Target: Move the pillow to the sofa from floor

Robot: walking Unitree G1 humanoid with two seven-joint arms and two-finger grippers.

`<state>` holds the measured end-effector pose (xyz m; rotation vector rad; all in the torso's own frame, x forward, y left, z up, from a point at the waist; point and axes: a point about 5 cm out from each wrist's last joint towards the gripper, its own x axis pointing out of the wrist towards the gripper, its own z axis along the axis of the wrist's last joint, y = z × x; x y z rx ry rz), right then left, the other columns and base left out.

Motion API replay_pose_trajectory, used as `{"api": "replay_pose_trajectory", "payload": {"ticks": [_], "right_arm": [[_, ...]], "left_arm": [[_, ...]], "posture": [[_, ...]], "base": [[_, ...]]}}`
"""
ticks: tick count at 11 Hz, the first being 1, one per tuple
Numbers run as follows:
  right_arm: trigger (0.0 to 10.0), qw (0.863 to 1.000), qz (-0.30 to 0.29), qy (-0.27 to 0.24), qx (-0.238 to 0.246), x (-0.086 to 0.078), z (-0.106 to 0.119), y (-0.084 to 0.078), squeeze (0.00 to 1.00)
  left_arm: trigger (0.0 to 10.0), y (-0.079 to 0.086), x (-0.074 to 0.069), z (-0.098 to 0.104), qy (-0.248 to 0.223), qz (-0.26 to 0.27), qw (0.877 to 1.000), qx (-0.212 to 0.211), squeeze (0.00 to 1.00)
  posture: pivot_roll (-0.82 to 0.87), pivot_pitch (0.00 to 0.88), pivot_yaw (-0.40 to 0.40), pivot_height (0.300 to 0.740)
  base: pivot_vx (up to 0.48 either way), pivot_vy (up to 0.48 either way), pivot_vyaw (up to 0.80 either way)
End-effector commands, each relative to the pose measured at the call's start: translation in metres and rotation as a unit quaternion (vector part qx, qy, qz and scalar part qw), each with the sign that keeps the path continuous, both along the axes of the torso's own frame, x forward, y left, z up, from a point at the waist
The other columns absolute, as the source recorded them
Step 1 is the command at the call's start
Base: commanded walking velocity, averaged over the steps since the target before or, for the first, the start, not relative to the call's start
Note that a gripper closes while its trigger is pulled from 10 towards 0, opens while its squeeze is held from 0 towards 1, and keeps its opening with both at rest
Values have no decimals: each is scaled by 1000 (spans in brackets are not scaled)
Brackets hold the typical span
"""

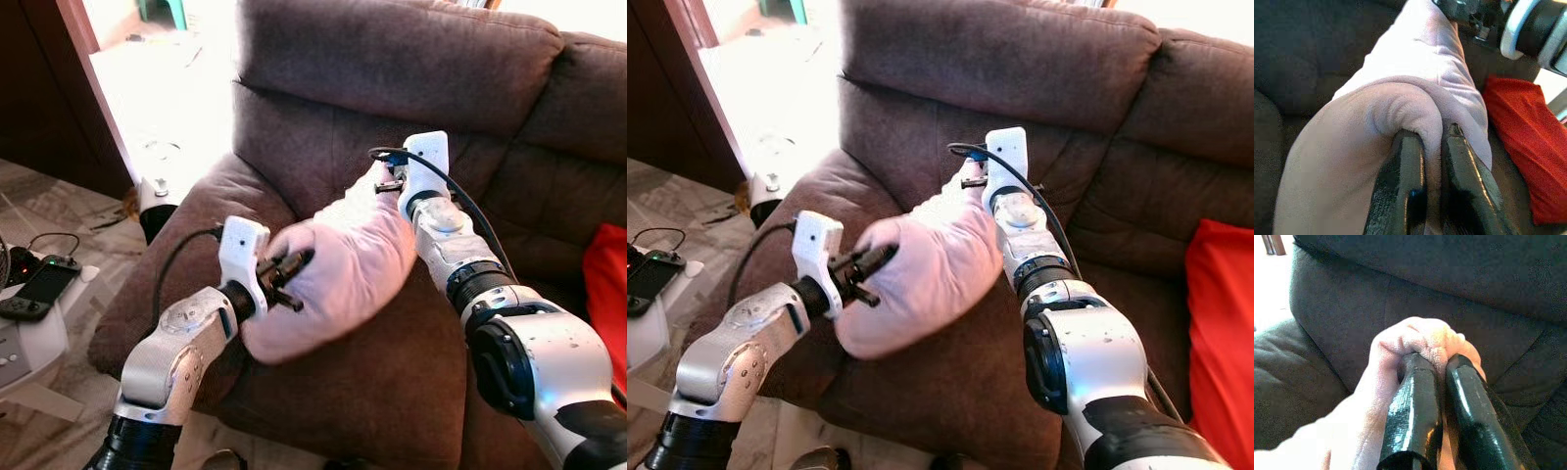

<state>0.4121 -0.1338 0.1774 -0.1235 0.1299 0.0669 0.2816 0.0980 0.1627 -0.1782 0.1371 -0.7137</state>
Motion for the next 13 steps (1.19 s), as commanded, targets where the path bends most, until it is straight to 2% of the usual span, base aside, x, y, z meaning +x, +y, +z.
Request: {"api": "replay_pose_trajectory", "payload": {"ticks": [1,2,5,6,8,9,10,11,13], "right_arm": [[10000,999,45,-26,-1,4,17,19,0],[10000,996,78,-34,-13,5,25,32,0],[10000,991,130,-23,-18,2,26,54,0],[10000,986,161,-17,-43,0,23,61,0],[10000,978,193,-17,-78,-1,23,69,0],[10000,978,194,-16,-77,-2,23,70,0],[10000,978,194,-14,-71,-2,22,69,710],[10000,980,189,-13,-66,-1,23,67,1000],[10000,981,181,-16,-65,0,25,64,1000]], "left_arm": [[10000,-21,-11,25,-47,-70,996,-32,0],[10000,-24,-13,26,-47,-80,995,-35,0],[10000,-25,-17,28,-45,-86,995,-34,0],[10000,-25,-19,29,-43,-88,995,-34,0],[10000,-25,-20,26,-40,-91,995,-28,0],[10000,-26,-20,27,-41,-89,995,-28,0],[10000,-25,-19,27,-41,-86,995,-28,0],[10000,-23,-19,26,-39,-83,995,-25,0],[10000,-19,-18,25,-39,-76,996,-18,0]], "posture": [[169,108,-135,740],[169,109,-139,740],[183,116,-146,740],[186,121,-153,740],[184,120,-157,740],[189,121,-160,740],[188,121,-161,740],[189,121,-162,740],[188,119,-162,740]], "base": [[0,0,0],[0,0,0],[0,0,0],[0,0,0],[0,0,0],[0,0,0],[0,0,0],[0,0,0],[0,0,0]]}}
